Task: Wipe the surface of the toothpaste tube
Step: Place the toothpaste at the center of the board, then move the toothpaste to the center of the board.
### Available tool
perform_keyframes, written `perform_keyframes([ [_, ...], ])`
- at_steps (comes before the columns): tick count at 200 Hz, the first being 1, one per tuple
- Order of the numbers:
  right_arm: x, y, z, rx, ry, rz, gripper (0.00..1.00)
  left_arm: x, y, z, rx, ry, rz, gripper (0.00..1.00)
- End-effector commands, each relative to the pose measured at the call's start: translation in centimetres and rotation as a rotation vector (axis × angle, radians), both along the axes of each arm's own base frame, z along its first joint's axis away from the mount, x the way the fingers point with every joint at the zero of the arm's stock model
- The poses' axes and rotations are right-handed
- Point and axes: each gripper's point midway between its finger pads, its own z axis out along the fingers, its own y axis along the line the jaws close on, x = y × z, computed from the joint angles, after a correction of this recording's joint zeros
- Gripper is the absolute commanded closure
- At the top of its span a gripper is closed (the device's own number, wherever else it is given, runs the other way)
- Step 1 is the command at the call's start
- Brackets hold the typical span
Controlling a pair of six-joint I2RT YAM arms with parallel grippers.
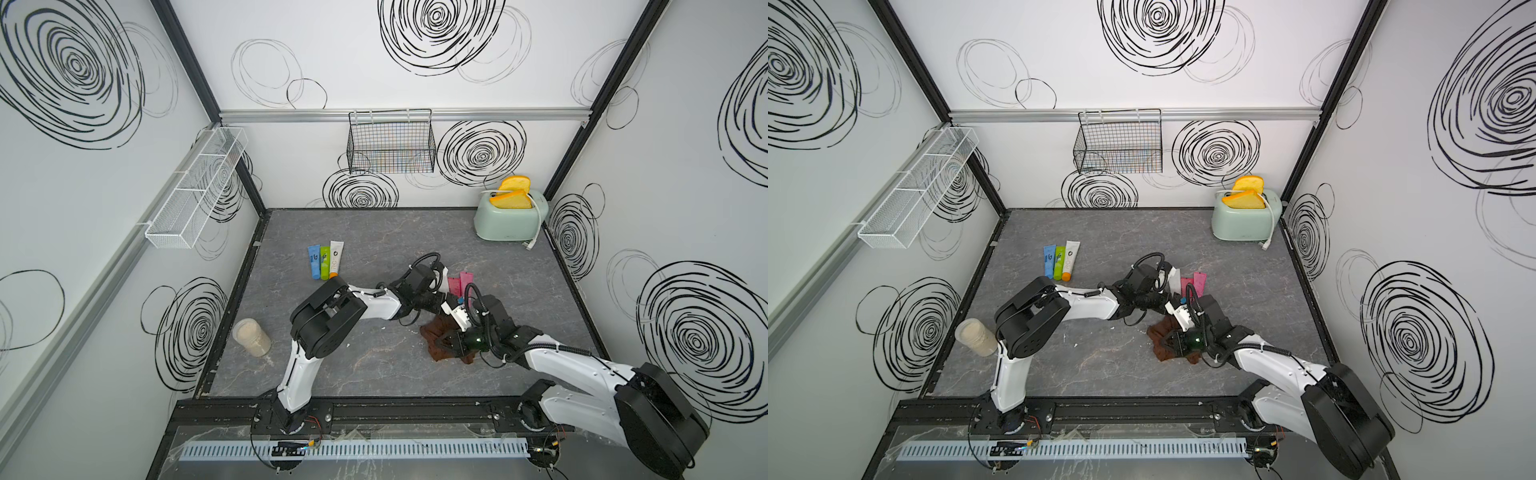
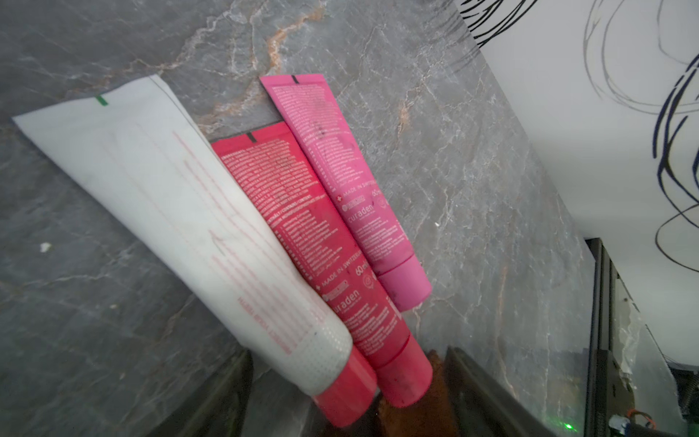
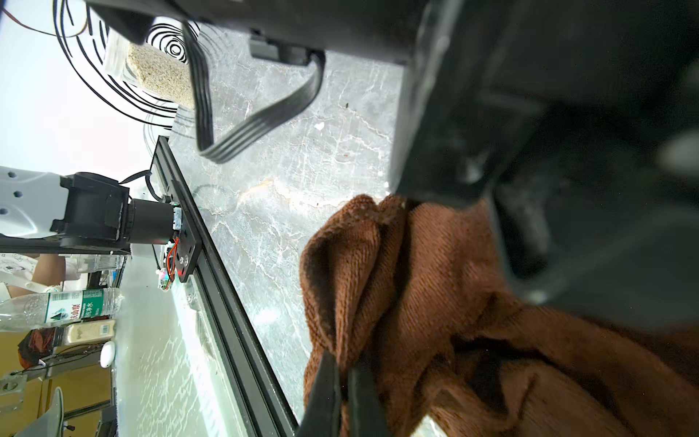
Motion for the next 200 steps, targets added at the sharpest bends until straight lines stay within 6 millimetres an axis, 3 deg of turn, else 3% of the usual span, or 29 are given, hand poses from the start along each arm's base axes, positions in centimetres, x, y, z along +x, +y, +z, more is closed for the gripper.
perform_keyframes([
  [1,-0.1,-0.1,0.3,0.010,0.002,0.002,1.00,0.5,-0.5,1.1,-0.043,-0.022,-0.004,0.15],
  [20,0.2,0.1,0.7,0.016,-0.006,0.007,1.00,2.0,1.8,1.9,-0.017,-0.050,0.070,0.13],
  [34,0.5,0.3,1.2,0.023,-0.020,0.009,1.00,3.3,4.6,3.8,-0.027,-0.084,0.146,0.12],
  [71,1.4,1.2,2.6,0.065,-0.051,0.019,1.00,5.7,13.7,8.6,0.046,-0.169,0.314,0.11],
  [110,1.2,3.3,3.6,0.131,-0.055,0.104,1.00,7.0,23.6,10.4,0.328,-0.240,0.496,0.12],
  [131,1.0,4.7,3.8,0.129,-0.085,0.158,1.00,8.1,28.5,10.3,0.418,-0.250,0.595,0.14],
  [161,1.0,6.2,3.6,0.139,-0.121,0.215,1.00,9.4,34.4,8.5,0.554,-0.229,0.705,0.18],
  [174,1.2,6.3,3.4,0.147,-0.143,0.218,1.00,9.9,36.0,7.7,0.618,-0.236,0.734,0.20],
  [200,1.2,6.3,3.1,0.163,-0.183,0.217,1.00,11.1,37.3,5.7,0.654,-0.200,0.736,0.25],
])
